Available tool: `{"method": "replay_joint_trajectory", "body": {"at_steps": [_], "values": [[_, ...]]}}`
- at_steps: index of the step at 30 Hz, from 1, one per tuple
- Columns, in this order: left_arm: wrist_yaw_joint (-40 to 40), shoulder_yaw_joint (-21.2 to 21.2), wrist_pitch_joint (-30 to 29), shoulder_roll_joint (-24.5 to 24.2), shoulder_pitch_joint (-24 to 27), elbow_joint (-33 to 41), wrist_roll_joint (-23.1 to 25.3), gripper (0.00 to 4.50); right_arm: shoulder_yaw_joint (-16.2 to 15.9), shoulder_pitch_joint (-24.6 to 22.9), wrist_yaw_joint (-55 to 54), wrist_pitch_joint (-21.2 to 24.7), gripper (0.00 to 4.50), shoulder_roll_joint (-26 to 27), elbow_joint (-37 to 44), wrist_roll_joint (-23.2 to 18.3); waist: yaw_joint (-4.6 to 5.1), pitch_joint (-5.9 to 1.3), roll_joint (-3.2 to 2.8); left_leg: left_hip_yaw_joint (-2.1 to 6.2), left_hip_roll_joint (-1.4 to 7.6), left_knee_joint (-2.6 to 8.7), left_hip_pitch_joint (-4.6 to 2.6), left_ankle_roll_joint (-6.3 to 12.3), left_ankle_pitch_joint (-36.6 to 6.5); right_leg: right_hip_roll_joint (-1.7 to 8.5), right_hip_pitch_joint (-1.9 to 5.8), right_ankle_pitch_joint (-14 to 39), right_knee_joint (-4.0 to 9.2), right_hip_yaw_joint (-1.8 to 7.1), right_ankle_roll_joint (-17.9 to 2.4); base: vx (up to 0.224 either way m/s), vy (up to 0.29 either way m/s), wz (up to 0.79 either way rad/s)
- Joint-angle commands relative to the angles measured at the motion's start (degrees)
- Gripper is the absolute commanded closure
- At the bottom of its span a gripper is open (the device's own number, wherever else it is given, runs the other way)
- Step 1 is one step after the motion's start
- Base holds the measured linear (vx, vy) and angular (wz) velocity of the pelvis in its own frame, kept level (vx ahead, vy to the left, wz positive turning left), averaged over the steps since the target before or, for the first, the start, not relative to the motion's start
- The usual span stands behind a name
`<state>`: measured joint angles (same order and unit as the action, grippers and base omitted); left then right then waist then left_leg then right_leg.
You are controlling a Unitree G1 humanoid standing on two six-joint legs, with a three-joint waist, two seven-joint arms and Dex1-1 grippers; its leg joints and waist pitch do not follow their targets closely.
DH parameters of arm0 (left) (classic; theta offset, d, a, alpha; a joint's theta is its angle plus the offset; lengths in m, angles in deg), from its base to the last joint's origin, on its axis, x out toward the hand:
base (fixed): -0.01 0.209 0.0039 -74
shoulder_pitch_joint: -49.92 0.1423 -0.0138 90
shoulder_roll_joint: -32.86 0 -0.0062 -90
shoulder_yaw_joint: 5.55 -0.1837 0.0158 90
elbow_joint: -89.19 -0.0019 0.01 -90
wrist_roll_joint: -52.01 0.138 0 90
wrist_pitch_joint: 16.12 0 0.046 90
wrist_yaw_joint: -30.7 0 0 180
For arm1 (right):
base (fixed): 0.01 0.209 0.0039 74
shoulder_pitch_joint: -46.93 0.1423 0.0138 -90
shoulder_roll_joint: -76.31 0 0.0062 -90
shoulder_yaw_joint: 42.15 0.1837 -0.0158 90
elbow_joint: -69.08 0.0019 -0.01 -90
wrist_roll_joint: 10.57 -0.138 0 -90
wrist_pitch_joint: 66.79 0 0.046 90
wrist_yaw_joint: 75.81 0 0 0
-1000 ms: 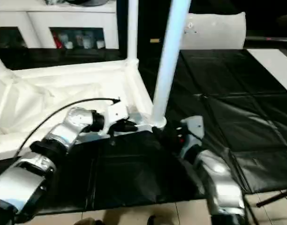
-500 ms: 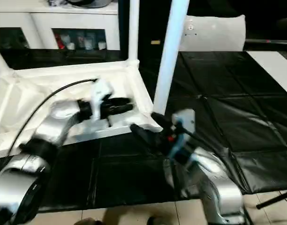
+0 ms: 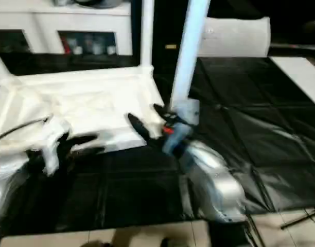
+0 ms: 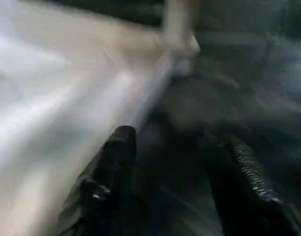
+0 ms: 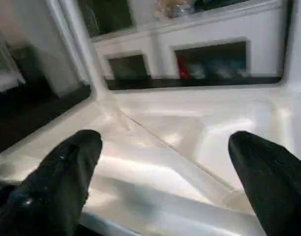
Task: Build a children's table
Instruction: Rotate leg to tighten
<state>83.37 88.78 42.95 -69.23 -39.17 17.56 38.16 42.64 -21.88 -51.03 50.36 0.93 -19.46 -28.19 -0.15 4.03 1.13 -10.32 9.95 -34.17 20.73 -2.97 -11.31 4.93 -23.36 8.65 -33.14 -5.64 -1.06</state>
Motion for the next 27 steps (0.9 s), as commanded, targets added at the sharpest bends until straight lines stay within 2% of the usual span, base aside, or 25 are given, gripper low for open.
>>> {"method": "replay_joint_trajectory", "body": {"at_steps": [1,2,3,4,5,7,8,9,12,15,16,20,22,27], "values": [[-2.03,-0.15,-3.50,-0.79,1.84,4.06,0.89,1.84,-0.35,1.90,-2.53,-0.74,0.00,0.26,-4.13,2.36,0.49,-2.82,-0.94,1.42,3.15,4.93,-1.23,-2.05,-21.30,3.34,1.32,29.21,4.70,3.68,-6.79,0.000,0.000,0.00],[-3.23,-0.27,-4.79,-0.86,3.41,5.23,1.90,1.73,0.13,3.55,-3.93,-1.21,0.00,0.95,-6.95,2.84,0.55,-2.74,-0.96,1.43,3.04,4.91,-1.23,-1.97,-21.60,3.27,1.26,29.83,4.88,3.72,-6.43,0.000,0.000,0.00],[-4.29,-0.30,-5.65,-0.86,4.34,5.88,2.67,1.73,0.50,4.69,-4.94,-1.73,0.00,1.39,-8.93,3.16,0.92,-2.71,-0.86,1.78,3.07,5.05,-0.77,-2.13,-21.68,3.29,1.68,30.24,4.73,3.61,-6.13,0.000,0.000,0.00],[-6.39,-0.24,-6.78,-0.76,5.37,6.46,3.97,1.50,0.85,6.40,-6.63,-3.07,0.00,1.81,-11.96,4.13,0.94,-2.75,-0.94,1.68,3.00,4.95,-1.01,-2.19,-21.85,3.14,1.41,30.61,4.98,3.60,-5.45,0.000,0.000,0.00],[-7.13,-0.28,-7.13,-0.81,5.67,6.41,4.61,1.46,1.00,7.04,-7.26,-3.82,0.00,1.98,-13.17,4.52,1.08,-2.85,-0.59,1.69,3.00,4.86,-1.08,-2.09,-21.98,3.09,1.35,30.56,4.96,3.60,-5.29,0.000,0.000,0.00],[-9.01,-1.22,-7.83,-2.11,6.47,6.61,6.69,1.37,2.12,8.96,-9.93,-5.74,0.00,2.51,-16.91,5.47,1.11,-2.79,-0.89,1.86,2.93,4.88,-1.06,-2.12,-22.36,3.05,1.37,30.93,5.06,3.55,-4.94,0.000,0.000,0.00],[-10.02,-1.65,-7.96,-2.72,6.69,6.39,7.76,1.22,2.87,9.97,-11.36,-6.89,0.00,2.70,-18.93,5.97,1.14,-2.87,-0.86,1.90,2.99,4.87,-1.14,-2.20,-22.56,3.01,1.27,30.73,5.00,3.56,-4.82,0.000,0.000,0.00],[-11.39,-1.92,-8.16,-3.07,6.77,6.01,8.87,1.22,3.97,11.13,-13.41,-8.15,0.00,2.83,-21.29,6.53,1.28,-2.96,-0.84,2.00,2.98,4.90,-1.10,-2.48,-22.83,2.88,1.29,29.60,4.67,3.49,-4.97,0.000,0.000,0.00],[-14.40,-1.51,-8.61,-2.15,5.71,4.51,9.92,1.22,6.27,13.03,-18.23,-11.21,0.00,2.23,-25.75,7.94,1.02,-3.09,-1.06,1.69,2.96,4.72,-1.58,-2.86,-22.99,2.69,0.96,27.09,4.65,3.62,-5.70,0.000,0.000,0.00],[-15.81,-1.90,-8.64,-2.16,4.89,3.98,10.82,1.22,7.98,14.40,-22.08,-13.09,0.00,1.32,-29.34,8.88,0.73,-3.27,-1.18,1.71,2.99,4.80,-1.49,-3.18,-22.69,2.50,1.21,24.18,4.21,3.64,-6.21,0.000,0.000,0.00],[-16.77,-2.10,-8.27,-1.92,4.15,3.32,11.27,1.22,9.43,15.08,-25.00,-15.09,0.00,0.06,-31.67,9.55,0.64,-3.58,-1.25,1.61,2.91,4.73,-1.29,-3.22,-21.51,2.49,1.45,21.20,3.74,3.73,-6.86,0.000,0.000,0.00],[-18.24,-2.53,-7.26,-0.75,2.63,2.19,11.37,1.22,12.24,15.97,-29.08,-18.30,0.00,-2.91,-35.51,10.02,0.06,-3.90,-1.13,1.06,2.85,4.36,-1.63,-2.78,-18.77,2.52,1.36,17.35,3.45,4.00,-8.11,0.000,0.000,0.00],[-18.95,-3.20,-6.71,-0.58,2.15,1.52,11.92,1.22,13.82,16.27,-30.12,-19.56,0.00,-4.41,-37.08,9.98,-0.55,-4.25,-1.17,0.86,2.66,4.13,-1.01,-1.89,-14.52,2.42,2.11,13.38,2.70,4.08,-8.81,0.000,0.000,0.00],[-20.22,-3.77,-6.15,0.45,0.87,0.50,11.95,1.22,15.90,16.53,-30.77,-21.79,0.00,-7.69,-39.23,10.08,-0.98,-4.48,-0.86,0.76,2.60,3.87,-0.67,-0.98,-11.16,2.37,2.61,10.79,2.25,4.01,-9.21,0.000,0.000,0.00]]}}
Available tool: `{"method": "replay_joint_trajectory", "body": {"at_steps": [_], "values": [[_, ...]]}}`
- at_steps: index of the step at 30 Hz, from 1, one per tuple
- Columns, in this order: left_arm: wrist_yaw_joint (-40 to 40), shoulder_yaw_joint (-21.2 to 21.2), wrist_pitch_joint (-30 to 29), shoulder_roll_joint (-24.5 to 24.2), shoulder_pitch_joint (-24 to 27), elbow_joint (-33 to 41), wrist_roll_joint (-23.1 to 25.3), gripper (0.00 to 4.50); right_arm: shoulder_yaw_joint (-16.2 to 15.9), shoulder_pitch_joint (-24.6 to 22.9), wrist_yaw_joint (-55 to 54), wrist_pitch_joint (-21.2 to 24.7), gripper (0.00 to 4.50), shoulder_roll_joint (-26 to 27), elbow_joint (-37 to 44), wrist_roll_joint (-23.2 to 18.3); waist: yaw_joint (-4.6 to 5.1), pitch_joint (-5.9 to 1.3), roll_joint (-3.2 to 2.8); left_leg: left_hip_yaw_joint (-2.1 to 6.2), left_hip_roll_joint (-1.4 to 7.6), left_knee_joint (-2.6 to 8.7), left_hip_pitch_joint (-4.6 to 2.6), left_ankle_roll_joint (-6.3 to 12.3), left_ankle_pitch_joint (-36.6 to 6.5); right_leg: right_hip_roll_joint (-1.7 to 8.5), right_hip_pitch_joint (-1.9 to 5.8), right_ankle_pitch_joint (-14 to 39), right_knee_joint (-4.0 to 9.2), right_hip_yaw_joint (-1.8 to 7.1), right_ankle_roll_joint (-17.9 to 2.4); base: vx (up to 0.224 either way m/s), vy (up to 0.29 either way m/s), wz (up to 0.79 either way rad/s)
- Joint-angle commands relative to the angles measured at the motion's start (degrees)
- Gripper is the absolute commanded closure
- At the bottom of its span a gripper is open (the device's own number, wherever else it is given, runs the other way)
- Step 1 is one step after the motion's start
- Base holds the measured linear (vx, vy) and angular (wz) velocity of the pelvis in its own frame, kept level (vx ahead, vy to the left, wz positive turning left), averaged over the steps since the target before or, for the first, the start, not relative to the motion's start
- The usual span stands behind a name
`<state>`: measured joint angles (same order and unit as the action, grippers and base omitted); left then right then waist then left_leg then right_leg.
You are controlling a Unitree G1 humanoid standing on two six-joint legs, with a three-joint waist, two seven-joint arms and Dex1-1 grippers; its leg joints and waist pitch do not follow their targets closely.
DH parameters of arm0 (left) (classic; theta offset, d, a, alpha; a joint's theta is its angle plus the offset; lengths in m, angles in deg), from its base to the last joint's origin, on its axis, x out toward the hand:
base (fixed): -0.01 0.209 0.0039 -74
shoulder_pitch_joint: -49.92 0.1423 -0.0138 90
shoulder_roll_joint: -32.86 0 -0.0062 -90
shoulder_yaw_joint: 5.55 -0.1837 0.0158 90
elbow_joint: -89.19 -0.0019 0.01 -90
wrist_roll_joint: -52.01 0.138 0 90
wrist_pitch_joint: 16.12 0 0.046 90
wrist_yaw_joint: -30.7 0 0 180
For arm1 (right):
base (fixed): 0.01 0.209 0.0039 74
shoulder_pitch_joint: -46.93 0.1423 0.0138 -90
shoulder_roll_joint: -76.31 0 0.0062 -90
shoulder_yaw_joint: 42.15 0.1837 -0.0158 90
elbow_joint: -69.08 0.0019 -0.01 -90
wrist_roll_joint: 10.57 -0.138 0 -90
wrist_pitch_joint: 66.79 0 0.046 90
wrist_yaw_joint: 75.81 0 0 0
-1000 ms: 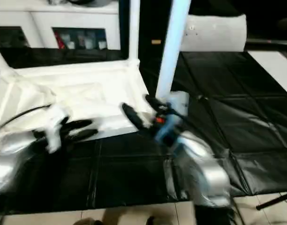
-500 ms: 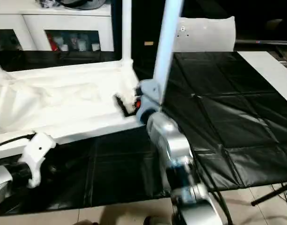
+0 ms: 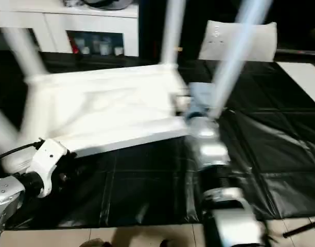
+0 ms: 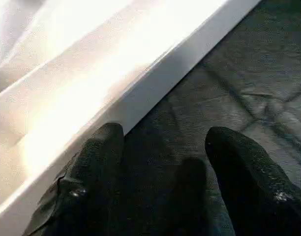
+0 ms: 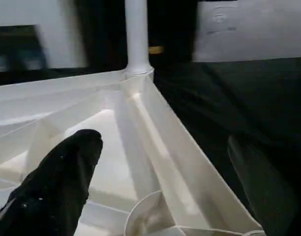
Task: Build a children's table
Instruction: Rotate leg to tighten, then rotate table base
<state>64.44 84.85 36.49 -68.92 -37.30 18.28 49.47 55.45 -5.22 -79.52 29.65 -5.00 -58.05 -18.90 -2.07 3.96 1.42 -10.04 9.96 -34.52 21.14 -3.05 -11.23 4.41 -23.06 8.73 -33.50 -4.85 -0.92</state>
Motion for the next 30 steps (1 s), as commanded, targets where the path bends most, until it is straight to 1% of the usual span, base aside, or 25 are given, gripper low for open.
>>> {"method": "replay_joint_trajectory", "body": {"at_steps": [1,3,4,8,9,10,11,12,13,14,15,16,17,18,19,20,22,23,24,25,26,27,28,29,30], "values": [[-1.68,-0.24,0.62,0.55,-1.59,-0.58,0.77,1.22,3.51,-0.16,-1.75,-1.90,0.00,-3.57,-1.74,0.59,0.92,-4.45,-1.07,0.49,2.57,4.14,-0.99,-0.64,-10.79,2.90,2.43,10.51,2.56,3.16,-9.50,0.000,0.000,0.00],[-2.11,-0.53,1.13,1.21,-1.87,-0.68,0.79,1.22,3.55,-0.22,-0.77,-3.13,0.00,-5.80,-3.03,0.68,0.92,-4.43,-1.04,0.43,2.54,4.01,-0.98,-0.34,-11.09,2.99,2.46,11.24,2.71,3.10,-9.74,0.000,0.000,0.00],[-2.11,-0.53,1.13,1.21,-1.87,-0.68,0.79,1.22,3.55,-0.22,-0.77,-3.13,0.00,-5.80,-3.03,0.68,1.00,-4.41,-0.89,0.41,2.49,3.97,-0.84,-0.20,-11.12,2.96,2.55,11.48,2.74,3.10,-9.71,0.000,0.000,0.00],[-3.42,-0.45,3.23,2.88,-0.96,-0.32,-0.14,1.22,3.20,-0.26,4.11,-5.61,0.00,-8.27,-3.73,0.53,1.27,-4.36,-0.61,0.45,2.44,3.81,-0.61,0.73,-12.38,2.98,2.62,14.94,3.17,2.93,-9.12,0.000,0.000,0.00],[-3.98,0.09,4.00,4.13,0.02,0.36,-0.97,1.22,2.81,-1.02,8.48,-5.94,0.00,-8.41,-2.01,-0.62,1.46,-4.26,-0.59,0.51,2.49,3.86,-0.46,1.05,-12.97,3.00,2.64,16.06,3.33,2.88,-8.97,0.000,0.000,0.00],[-3.98,0.09,4.00,4.13,0.02,0.36,-0.97,1.22,2.81,-1.02,8.48,-5.94,0.00,-8.41,-2.01,-0.62,1.70,-4.27,-0.48,0.58,2.55,3.81,-0.40,1.30,-13.56,3.10,2.64,17.28,3.54,2.82,-8.75,0.000,0.000,0.00],[-4.24,0.44,3.88,4.89,0.57,0.84,-1.71,1.22,2.40,-1.70,12.22,-5.61,0.00,-8.24,-0.42,-2.05,1.86,-4.28,-0.55,0.64,2.52,3.82,-0.37,1.41,-13.57,3.10,2.63,17.61,3.53,2.79,-8.81,0.000,0.000,0.00],[-4.31,0.56,3.79,5.13,0.75,1.01,-1.96,1.22,2.21,-1.97,13.46,-5.40,0.00,-8.18,0.17,-2.53,2.12,-4.32,-0.53,0.62,2.48,3.80,-0.25,1.75,-13.80,3.05,2.74,17.65,3.53,2.78,-8.88,0.000,0.000,0.00],[-4.31,0.56,3.79,5.13,0.75,1.01,-1.96,1.22,2.21,-1.97,13.46,-5.40,0.00,-8.18,0.17,-2.53,2.39,-4.22,-0.47,0.78,2.70,3.88,-0.27,2.03,-14.13,3.03,2.56,18.53,3.69,2.70,-9.01,0.000,0.000,0.00],[-5.04,1.06,4.12,6.20,1.53,1.63,-2.51,1.22,1.00,-3.25,17.09,-4.76,0.00,-8.23,2.58,-3.91,2.38,-4.28,-0.77,0.85,2.62,3.85,-0.24,2.06,-14.26,3.04,2.67,18.54,3.60,2.65,-9.22,0.000,0.000,0.00],[-6.39,1.92,5.08,7.85,2.57,2.28,-3.15,1.22,-0.59,-5.15,20.50,-3.37,0.00,-8.24,5.95,-5.34,2.49,-4.12,-0.52,0.78,2.74,3.85,-0.01,2.46,-14.60,3.08,2.86,18.59,3.94,2.71,-9.01,0.000,0.000,0.00],[-8.20,2.71,6.90,9.46,3.92,3.02,-3.17,1.22,-1.94,-7.54,23.09,-1.68,0.00,-7.94,10.18,-7.16,2.53,-4.00,-0.43,0.87,2.83,3.96,0.06,2.69,-14.88,3.04,2.85,19.12,4.09,2.69,-8.85,0.000,0.000,0.00],[-10.55,3.73,10.25,11.65,6.27,4.15,-3.18,1.22,-4.17,-11.48,26.13,0.80,0.00,-7.81,16.73,-9.23,2.64,-4.02,-0.48,0.99,2.92,4.06,0.07,3.20,-15.41,3.02,2.83,20.89,4.41,2.62,-8.22,0.000,0.000,0.00],[-10.55,3.73,10.25,11.65,6.27,4.15,-3.18,1.22,-4.17,-11.48,26.13,0.80,0.00,-7.81,16.73,-9.23,2.65,-4.03,-0.44,1.00,3.08,4.07,0.02,3.21,-15.58,3.10,2.70,21.30,4.53,2.65,-8.01,0.000,0.000,0.00],[-12.09,4.44,12.11,13.06,7.66,4.85,-3.11,1.22,-5.55,-13.97,27.33,2.16,0.00,-7.99,20.53,-10.01,2.88,-4.02,-0.46,1.05,3.08,4.14,0.05,3.24,-16.19,3.01,2.57,22.61,4.64,2.57,-7.77,0.000,0.000,0.00],[-12.74,4.75,12.48,13.59,8.00,5.05,-3.06,1.22,-5.91,-14.69,27.60,2.58,0.00,-8.03,21.62,-10.28,2.84,-3.97,-0.48,1.00,3.07,4.09,-0.13,3.16,-16.42,2.94,2.39,23.12,4.81,2.56,-7.57,0.000,0.000,0.00],[-16.42,6.63,14.47,16.86,9.90,6.42,-3.13,1.22,-7.66,-19.35,29.51,6.98,0.00,-8.31,28.62,-11.71,2.95,-3.71,-0.43,1.04,3.11,4.24,-0.09,2.94,-17.57,2.86,2.31,24.85,5.07,2.54,-6.89,0.000,0.000,0.00],[-16.76,6.77,14.72,17.13,10.09,6.56,-3.10,1.22,-7.90,-19.85,29.67,7.61,0.00,-8.41,29.35,-11.88,2.92,-3.61,-0.49,1.19,3.20,4.29,-0.34,2.54,-18.78,2.85,2.11,26.85,5.35,2.42,-6.05,0.000,0.000,0.00],[-17.54,7.04,15.48,17.84,10.64,6.88,-3.02,1.14,-8.55,-21.15,30.09,9.13,0.00,-8.69,31.22,-12.34,3.01,-3.55,-0.53,1.19,3.08,4.24,-0.42,2.41,-19.48,2.81,1.97,27.96,5.53,2.35,-5.65,0.000,0.000,0.00],[-19.38,7.23,17.88,19.67,12.13,7.36,-2.45,1.14,-10.18,-24.39,30.99,12.69,0.00,-9.43,35.78,-13.80,2.93,-3.53,-0.57,1.34,3.09,4.28,-0.64,2.05,-20.64,2.85,1.83,30.04,6.00,2.25,-4.19,0.000,0.000,0.00],[-20.31,7.41,19.25,20.90,12.85,7.28,-2.58,1.14,-10.82,-25.90,31.28,14.14,0.00,-9.68,37.98,-14.30,2.89,-3.39,-0.60,1.41,3.09,4.35,-0.54,1.95,-20.75,2.85,1.86,30.28,6.17,2.20,-3.80,0.000,0.000,0.00],[-21.44,7.58,20.55,21.64,13.40,7.09,-2.07,0.96,-11.37,-26.96,31.43,14.80,0.00,-9.85,39.44,-14.42,2.97,-3.36,-0.54,1.53,3.13,4.47,-0.36,1.79,-21.14,2.85,1.90,30.71,6.22,2.15,-3.18,0.000,0.000,0.00],[-22.90,7.77,22.29,22.46,14.07,6.75,-1.40,0.78,-11.91,-28.21,31.54,15.69,0.00,-10.03,41.30,-14.49,3.11,-3.43,-0.39,1.56,2.98,4.33,-0.32,1.68,-21.76,2.84,1.82,31.77,6.47,2.04,-2.43,0.000,0.000,0.00],[-23.90,8.04,23.15,22.97,14.46,6.27,-1.00,0.78,-12.20,-29.06,31.44,16.19,0.00,-10.04,42.39,-14.55,3.12,-3.41,-0.33,1.63,2.92,4.35,-0.29,1.64,-22.01,2.90,1.81,32.39,6.58,1.99,-2.10,0.000,0.000,0.00],[-24.06,8.10,23.28,23.05,14.49,6.20,-0.93,0.75,-12.21,-29.18,31.41,16.32,0.00,-10.03,42.58,-14.55,3.20,-3.36,-0.44,1.69,2.90,4.36,-0.27,1.55,-22.30,2.91,1.75,33.05,6.66,1.93,-1.79,0.000,0.000,0.00]]}}
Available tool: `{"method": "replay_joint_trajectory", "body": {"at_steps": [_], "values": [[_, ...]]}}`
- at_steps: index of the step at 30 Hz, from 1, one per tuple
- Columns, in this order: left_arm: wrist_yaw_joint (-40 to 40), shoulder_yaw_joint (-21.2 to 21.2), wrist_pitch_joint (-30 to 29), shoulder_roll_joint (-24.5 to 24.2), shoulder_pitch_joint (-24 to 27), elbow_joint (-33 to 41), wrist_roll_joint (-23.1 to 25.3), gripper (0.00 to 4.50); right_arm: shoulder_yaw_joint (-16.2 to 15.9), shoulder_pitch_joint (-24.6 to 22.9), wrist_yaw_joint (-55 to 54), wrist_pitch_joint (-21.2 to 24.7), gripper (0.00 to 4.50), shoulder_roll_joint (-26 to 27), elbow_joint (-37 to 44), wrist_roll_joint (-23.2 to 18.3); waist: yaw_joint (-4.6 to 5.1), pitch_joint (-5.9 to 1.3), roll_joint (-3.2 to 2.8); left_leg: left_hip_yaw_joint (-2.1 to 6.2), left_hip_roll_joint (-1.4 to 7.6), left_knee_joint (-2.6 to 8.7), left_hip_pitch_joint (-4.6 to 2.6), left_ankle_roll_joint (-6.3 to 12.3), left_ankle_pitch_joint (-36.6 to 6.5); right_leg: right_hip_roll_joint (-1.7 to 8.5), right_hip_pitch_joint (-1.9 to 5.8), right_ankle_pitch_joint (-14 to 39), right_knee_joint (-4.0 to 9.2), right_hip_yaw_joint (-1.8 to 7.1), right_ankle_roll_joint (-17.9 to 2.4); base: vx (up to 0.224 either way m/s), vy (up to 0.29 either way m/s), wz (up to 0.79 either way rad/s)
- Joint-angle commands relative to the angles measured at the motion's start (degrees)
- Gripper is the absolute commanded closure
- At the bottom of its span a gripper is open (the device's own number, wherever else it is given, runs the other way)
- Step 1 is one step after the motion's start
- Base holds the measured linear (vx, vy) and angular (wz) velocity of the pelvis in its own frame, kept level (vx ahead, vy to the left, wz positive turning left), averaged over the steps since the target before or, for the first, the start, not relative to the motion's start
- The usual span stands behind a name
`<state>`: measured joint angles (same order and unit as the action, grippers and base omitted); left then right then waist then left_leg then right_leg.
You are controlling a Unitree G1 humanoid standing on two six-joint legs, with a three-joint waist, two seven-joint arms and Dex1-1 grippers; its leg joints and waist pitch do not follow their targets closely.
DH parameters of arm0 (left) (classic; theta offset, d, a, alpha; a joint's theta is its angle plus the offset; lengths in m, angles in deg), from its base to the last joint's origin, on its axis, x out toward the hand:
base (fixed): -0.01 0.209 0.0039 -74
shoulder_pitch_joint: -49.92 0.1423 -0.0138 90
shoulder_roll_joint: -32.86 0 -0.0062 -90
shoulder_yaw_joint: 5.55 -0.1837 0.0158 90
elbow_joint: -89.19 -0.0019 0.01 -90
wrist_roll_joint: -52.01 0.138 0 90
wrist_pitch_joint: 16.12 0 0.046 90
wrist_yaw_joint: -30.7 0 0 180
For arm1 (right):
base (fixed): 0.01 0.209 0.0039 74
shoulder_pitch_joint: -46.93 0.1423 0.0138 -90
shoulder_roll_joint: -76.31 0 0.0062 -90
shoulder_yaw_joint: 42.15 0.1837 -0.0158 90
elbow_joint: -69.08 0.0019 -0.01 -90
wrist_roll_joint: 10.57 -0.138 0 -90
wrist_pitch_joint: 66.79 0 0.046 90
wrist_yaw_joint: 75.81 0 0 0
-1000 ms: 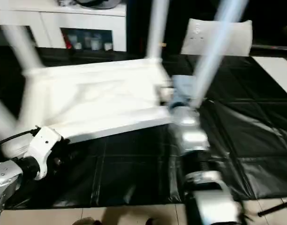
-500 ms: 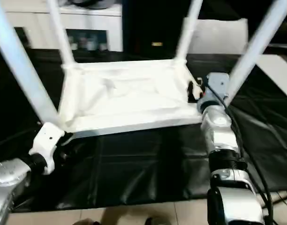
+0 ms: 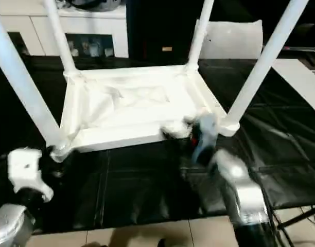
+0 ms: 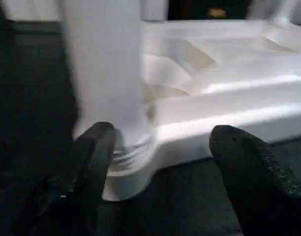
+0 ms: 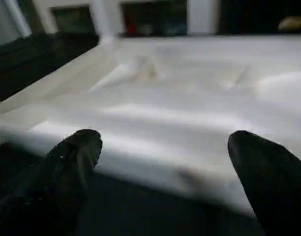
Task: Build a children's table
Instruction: Rotate table base
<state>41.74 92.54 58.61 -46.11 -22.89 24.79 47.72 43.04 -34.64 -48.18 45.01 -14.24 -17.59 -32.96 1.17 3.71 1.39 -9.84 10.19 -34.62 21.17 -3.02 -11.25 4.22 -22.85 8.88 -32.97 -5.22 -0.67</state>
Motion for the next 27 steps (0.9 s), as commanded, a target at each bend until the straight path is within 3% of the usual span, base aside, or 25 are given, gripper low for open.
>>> {"method": "replay_joint_trajectory", "body": {"at_steps": [1,3,5,7,9,10,12,13,14,16,17,19,20,23,24,25,27], "values": [[-2.82,1.27,2.13,1.02,-0.03,-0.99,1.23,0.52,0.16,-0.94,-0.37,2.25,0.00,-0.73,3.96,-0.44,0.20,-3.00,-0.13,1.49,2.45,4.28,-0.40,1.38,-23.10,3.03,1.31,35.08,6.55,2.10,-0.73,0.000,0.000,0.00],[-3.32,2.13,2.65,0.85,-1.53,-2.18,1.27,0.40,0.33,-2.02,-1.10,3.62,0.00,-0.60,5.51,-0.57,0.19,-2.90,0.07,1.49,2.26,4.10,-0.55,1.28,-23.32,3.04,1.08,36.91,6.92,1.94,0.21,0.000,0.000,0.00],[-2.19,2.50,3.32,-0.12,-3.89,-4.20,0.32,0.31,0.12,-2.80,-1.92,5.18,0.00,-0.73,6.66,-0.40,0.30,-2.76,-0.19,1.77,1.82,3.75,-0.96,0.81,-24.57,2.95,0.72,40.30,7.69,1.24,2.25,0.000,0.000,0.00],[-0.62,2.85,4.07,-1.38,-6.60,-6.76,-0.76,0.31,-0.70,-3.55,-2.61,6.85,0.00,-1.46,7.64,0.49,0.26,-2.79,-0.30,1.97,1.87,3.72,-1.44,0.56,-25.69,2.94,0.64,40.01,7.96,0.92,2.48,0.000,0.000,0.00],[0.33,3.12,4.27,-3.46,-9.63,-10.43,-0.59,0.31,-1.11,-4.18,-3.67,8.48,0.00,-1.76,7.90,1.48,0.45,-2.77,-0.08,2.31,2.12,4.13,-1.25,0.22,-26.66,2.87,1.04,38.59,7.77,0.70,2.27,0.000,0.000,0.00],[0.37,3.23,4.56,-3.87,-10.40,-11.55,-0.68,0.31,-1.07,-4.39,-4.10,9.17,0.00,-1.69,8.06,1.61,0.40,-2.75,-0.35,2.37,2.12,4.21,-1.48,0.18,-27.10,2.97,1.01,38.32,7.81,0.65,2.08,0.000,0.000,0.00],[0.33,3.43,4.95,-4.12,-11.13,-12.57,-0.81,0.31,-0.96,-4.51,-4.66,9.70,0.00,-1.51,8.06,1.80,0.82,-2.60,-0.70,2.95,2.52,4.65,-1.28,-0.56,-29.10,3.22,1.67,37.00,7.64,0.21,1.32,0.000,0.000,0.00],[0.36,3.96,5.67,-4.98,-13.22,-15.27,-0.82,0.31,-1.02,-4.63,-5.73,10.79,0.00,-1.43,7.70,2.72,1.22,-2.67,-0.42,3.32,2.85,5.03,-1.15,-1.17,-30.82,3.50,2.22,35.07,7.55,0.01,0.57,0.000,0.000,0.00],[0.40,4.09,5.83,-5.22,-13.73,-15.90,-0.78,0.31,-1.06,-4.63,-6.06,10.92,0.00,-1.44,7.55,3.06,1.23,-2.77,-0.66,3.43,2.87,5.10,-1.24,-1.38,-31.01,3.65,2.33,34.29,7.34,0.04,0.20,0.000,0.000,0.00],[0.51,5.02,6.33,-6.49,-16.74,-19.40,-0.85,0.31,-0.90,-4.49,-8.41,12.17,0.00,-1.16,6.56,4.71,1.34,-2.80,-0.75,3.37,2.58,5.07,-1.31,-1.49,-30.70,3.84,2.04,33.26,7.32,0.35,-0.46,0.000,0.000,0.00],[0.84,5.60,6.83,-7.39,-18.93,-21.99,-1.35,0.31,-0.28,-4.13,-10.78,13.15,0.00,-0.75,5.45,5.79,1.43,-2.85,-0.24,3.26,2.46,4.85,-1.52,-1.54,-30.21,4.07,1.91,33.61,7.41,0.41,-0.89,0.000,0.000,0.00],[1.88,6.21,7.40,-8.19,-21.01,-24.38,-2.71,0.31,0.31,-3.63,-13.09,14.10,0.00,-0.73,3.85,7.16,1.45,-2.99,-0.49,3.35,2.47,4.76,-1.46,-1.66,-29.07,4.38,2.09,33.43,7.18,0.47,-1.65,0.000,0.000,0.00],[3.04,6.46,7.74,-8.57,-21.79,-25.31,-3.65,0.31,0.45,-3.39,-13.80,14.08,0.00,-0.79,3.02,7.75,1.51,-2.97,-0.08,3.31,2.53,4.85,-1.21,-1.64,-28.83,4.37,2.18,33.20,7.17,0.50,-1.77,0.000,0.000,0.00],[9.52,7.22,6.83,-10.04,-24.35,-27.96,-8.44,0.31,1.66,-2.05,-16.04,13.41,0.00,-0.68,-0.58,9.00,1.27,-3.14,0.01,3.08,2.50,4.77,-1.32,-1.48,-27.32,4.75,2.05,31.93,6.71,0.90,-3.11,0.000,0.000,0.00],[10.10,7.18,6.81,-10.22,-24.54,-28.21,-8.73,0.31,1.76,-1.92,-16.17,13.36,0.00,-0.65,-0.87,9.13,1.33,-3.22,-0.06,3.03,2.56,4.80,-1.23,-1.59,-27.08,4.67,2.10,31.21,6.55,1.01,-3.39,0.000,0.000,0.00],[13.64,7.22,5.68,-11.26,-25.76,-29.45,-10.90,0.31,2.21,-0.95,-16.55,12.65,0.00,-0.50,-3.04,9.58,1.27,-3.32,0.29,2.94,2.69,4.94,-0.95,-1.51,-25.64,4.80,2.29,29.46,6.27,1.26,-3.97,0.000,0.000,0.00],[16.62,7.24,4.49,-12.27,-27.00,-30.76,-12.64,0.31,2.57,0.11,-16.70,11.66,0.00,-0.22,-5.22,9.85,1.03,-3.48,0.18,2.69,2.88,4.94,-0.88,-1.41,-23.49,4.77,2.27,25.85,5.52,1.70,-5.85,0.000,0.000,0.00]]}}
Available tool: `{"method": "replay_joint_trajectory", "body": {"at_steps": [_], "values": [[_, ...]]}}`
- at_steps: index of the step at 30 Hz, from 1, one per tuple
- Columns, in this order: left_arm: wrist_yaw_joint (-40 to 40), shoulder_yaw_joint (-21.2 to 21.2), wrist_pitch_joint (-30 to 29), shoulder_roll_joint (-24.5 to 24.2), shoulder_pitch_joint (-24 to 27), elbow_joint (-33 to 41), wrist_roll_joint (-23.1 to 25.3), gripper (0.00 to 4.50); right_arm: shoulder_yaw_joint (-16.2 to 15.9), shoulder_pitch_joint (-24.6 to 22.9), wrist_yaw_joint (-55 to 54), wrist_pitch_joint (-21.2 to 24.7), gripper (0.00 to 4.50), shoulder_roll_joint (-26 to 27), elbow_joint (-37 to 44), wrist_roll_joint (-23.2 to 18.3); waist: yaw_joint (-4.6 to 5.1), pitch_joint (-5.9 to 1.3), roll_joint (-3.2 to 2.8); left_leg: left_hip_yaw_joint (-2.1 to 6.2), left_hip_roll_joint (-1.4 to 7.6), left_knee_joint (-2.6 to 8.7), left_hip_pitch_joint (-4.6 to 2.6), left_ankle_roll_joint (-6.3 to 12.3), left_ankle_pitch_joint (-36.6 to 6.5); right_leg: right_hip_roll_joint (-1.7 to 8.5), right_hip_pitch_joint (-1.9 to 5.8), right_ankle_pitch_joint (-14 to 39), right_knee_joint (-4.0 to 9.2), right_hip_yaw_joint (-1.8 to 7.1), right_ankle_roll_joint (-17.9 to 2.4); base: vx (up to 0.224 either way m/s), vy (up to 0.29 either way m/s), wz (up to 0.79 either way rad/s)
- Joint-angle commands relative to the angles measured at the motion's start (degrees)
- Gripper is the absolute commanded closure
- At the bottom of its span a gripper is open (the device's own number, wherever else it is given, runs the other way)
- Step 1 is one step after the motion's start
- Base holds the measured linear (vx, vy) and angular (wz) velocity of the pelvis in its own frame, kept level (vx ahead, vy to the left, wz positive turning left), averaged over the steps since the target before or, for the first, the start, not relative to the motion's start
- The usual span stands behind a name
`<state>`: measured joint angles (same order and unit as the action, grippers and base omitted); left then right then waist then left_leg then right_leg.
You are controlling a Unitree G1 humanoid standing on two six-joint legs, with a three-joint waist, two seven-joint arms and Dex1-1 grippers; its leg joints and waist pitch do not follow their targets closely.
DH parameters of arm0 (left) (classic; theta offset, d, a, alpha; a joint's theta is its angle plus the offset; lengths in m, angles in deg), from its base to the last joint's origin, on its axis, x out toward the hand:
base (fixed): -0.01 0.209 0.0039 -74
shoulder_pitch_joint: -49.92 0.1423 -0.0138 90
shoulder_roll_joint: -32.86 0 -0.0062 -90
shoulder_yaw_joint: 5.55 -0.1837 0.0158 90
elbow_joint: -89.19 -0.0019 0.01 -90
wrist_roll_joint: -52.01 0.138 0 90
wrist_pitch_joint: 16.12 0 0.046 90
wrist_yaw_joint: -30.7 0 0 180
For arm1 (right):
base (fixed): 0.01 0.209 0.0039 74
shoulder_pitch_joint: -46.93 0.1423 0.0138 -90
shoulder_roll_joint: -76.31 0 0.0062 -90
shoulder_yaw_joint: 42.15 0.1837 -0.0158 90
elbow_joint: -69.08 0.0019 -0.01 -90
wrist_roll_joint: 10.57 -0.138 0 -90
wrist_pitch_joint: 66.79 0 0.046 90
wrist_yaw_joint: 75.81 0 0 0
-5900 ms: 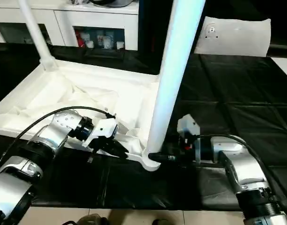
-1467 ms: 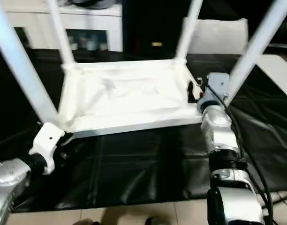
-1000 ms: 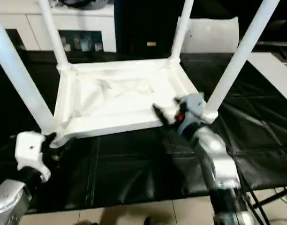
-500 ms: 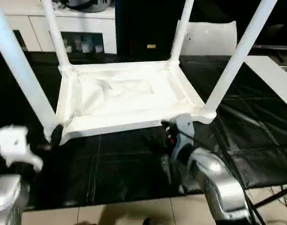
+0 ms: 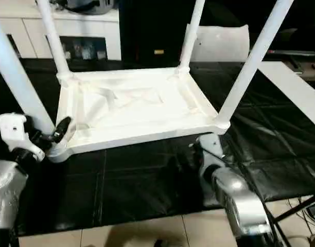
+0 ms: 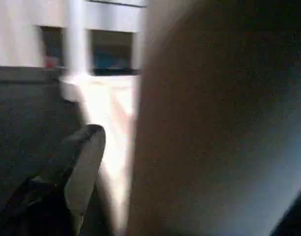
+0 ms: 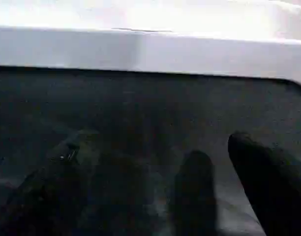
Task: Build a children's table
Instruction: Rotate table base
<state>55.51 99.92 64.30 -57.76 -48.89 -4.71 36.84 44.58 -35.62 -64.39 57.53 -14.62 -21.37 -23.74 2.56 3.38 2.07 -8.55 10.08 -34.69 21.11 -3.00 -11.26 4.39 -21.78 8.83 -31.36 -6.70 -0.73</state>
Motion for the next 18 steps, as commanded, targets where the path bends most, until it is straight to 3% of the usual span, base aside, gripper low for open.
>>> {"method": "replay_joint_trajectory", "body": {"at_steps": [1,2,5,6,7,8,9,10,12,13,15,16,18], "values": [[6.88,-1.04,-1.41,-2.67,-2.66,-3.81,-2.31,0.31,1.60,3.08,-1.19,-2.95,0.00,0.89,-5.07,1.11,-0.41,-3.14,-0.49,1.25,2.88,5.01,-0.75,-1.26,-22.86,4.55,1.17,25.36,3.85,3.26,-6.07,0.000,0.000,0.00],[8.63,-1.29,-2.01,-3.38,-3.38,-4.79,-2.85,0.31,1.74,4.05,-1.28,-3.83,0.00,1.18,-6.63,1.23,-0.47,-3.30,-0.46,0.99,2.53,4.78,-0.87,-1.12,-22.30,4.45,0.80,25.43,3.64,3.44,-6.48,0.000,0.000,0.00],[16.67,-2.87,-4.37,-6.15,-4.84,-6.68,-5.63,0.31,2.05,7.73,-1.48,-7.24,0.00,1.84,-12.57,1.99,-0.85,-3.53,-0.45,0.83,2.56,4.68,-0.71,-1.34,-20.38,4.52,0.97,24.79,2.93,3.87,-7.32,0.000,0.000,0.00],[19.61,-3.41,-5.53,-7.19,-4.85,-6.48,-6.93,0.31,2.18,8.92,-1.64,-8.27,0.00,2.00,-14.60,2.34,-1.11,-3.57,-0.74,0.79,2.66,4.63,-0.66,-1.48,-19.67,4.47,0.99,23.69,2.68,3.99,-7.75,0.000,0.000,0.00],[21.34,-3.70,-6.29,-7.80,-4.80,-6.26,-7.76,0.31,2.27,9.61,-1.74,-8.83,0.00,2.10,-15.79,2.56,-1.75,-3.70,-0.54,0.31,2.70,4.54,-0.76,-1.39,-17.64,4.21,0.82,20.64,2.04,4.46,-9.01,0.000,0.000,0.00],[24.37,-4.25,-7.64,-9.05,-4.26,-5.33,-9.18,0.31,2.55,10.79,-1.82,-9.95,0.00,2.21,-17.91,2.78,-2.03,-3.77,-0.80,0.17,2.77,4.53,-0.97,-1.36,-16.93,4.20,0.79,19.35,1.90,4.54,-9.47,0.000,0.000,0.00],[26.67,-4.79,-8.42,-10.03,-3.65,-4.44,-10.02,0.31,2.84,11.62,-2.01,-10.57,0.00,2.30,-19.42,2.85,-2.02,-3.89,-0.71,0.03,2.70,4.47,-0.94,-1.25,-16.12,4.07,0.81,17.87,1.62,4.59,-10.08,0.052,-0.025,0.00],[30.63,-5.91,-9.78,-11.86,-2.38,-2.88,-11.22,0.31,3.43,13.10,-2.22,-11.71,0.00,2.53,-22.22,2.99,-2.48,-4.07,-0.86,-0.19,2.83,4.57,-0.72,-0.79,-12.91,3.88,1.28,13.29,0.93,4.71,-11.31,0.000,0.000,0.00],[31.90,-6.43,-10.22,-12.56,-1.81,-2.31,-11.44,0.31,3.64,13.61,-2.25,-12.11,0.00,2.61,-23.21,3.05,-2.60,-4.12,-0.82,-0.26,2.81,4.61,-0.51,-0.49,-11.15,3.87,1.60,11.06,0.51,4.71,-12.04,0.000,0.000,0.00],[33.95,-7.46,-11.99,-13.56,-0.40,-0.16,-12.69,0.31,3.75,14.45,-2.04,-12.82,0.00,2.87,-25.05,3.01,-2.70,-4.17,-0.86,-0.48,2.87,4.53,-0.77,-0.34,-10.55,3.72,1.53,9.93,0.43,4.76,-12.32,0.000,0.000,0.00],[36.32,-8.81,-14.69,-14.70,1.52,3.14,-14.66,0.31,3.63,15.50,-1.73,-13.86,0.00,3.22,-27.33,3.09,-2.70,-4.05,-0.93,-0.58,2.96,4.60,-0.85,-0.37,-10.98,3.80,1.51,10.23,0.26,4.81,-13.10,0.000,0.000,0.00],[37.41,-9.84,-16.38,-15.22,2.70,5.70,-15.94,0.31,3.32,16.13,-1.24,-14.73,0.00,3.63,-28.52,3.31,-2.60,-3.94,-0.46,-0.65,3.01,4.64,-0.89,-0.39,-11.80,3.79,1.57,11.82,0.38,4.83,-12.89,0.000,0.000,0.00],[37.91,-11.67,-18.23,-15.45,4.38,9.87,-17.45,0.31,2.66,16.82,-0.28,-15.65,0.00,4.54,-29.23,3.42,-2.45,-3.70,-0.57,-0.66,3.06,4.68,-0.94,-0.85,-14.14,3.87,1.41,15.85,0.78,4.92,-12.25,0.000,0.000,0.00]]}}
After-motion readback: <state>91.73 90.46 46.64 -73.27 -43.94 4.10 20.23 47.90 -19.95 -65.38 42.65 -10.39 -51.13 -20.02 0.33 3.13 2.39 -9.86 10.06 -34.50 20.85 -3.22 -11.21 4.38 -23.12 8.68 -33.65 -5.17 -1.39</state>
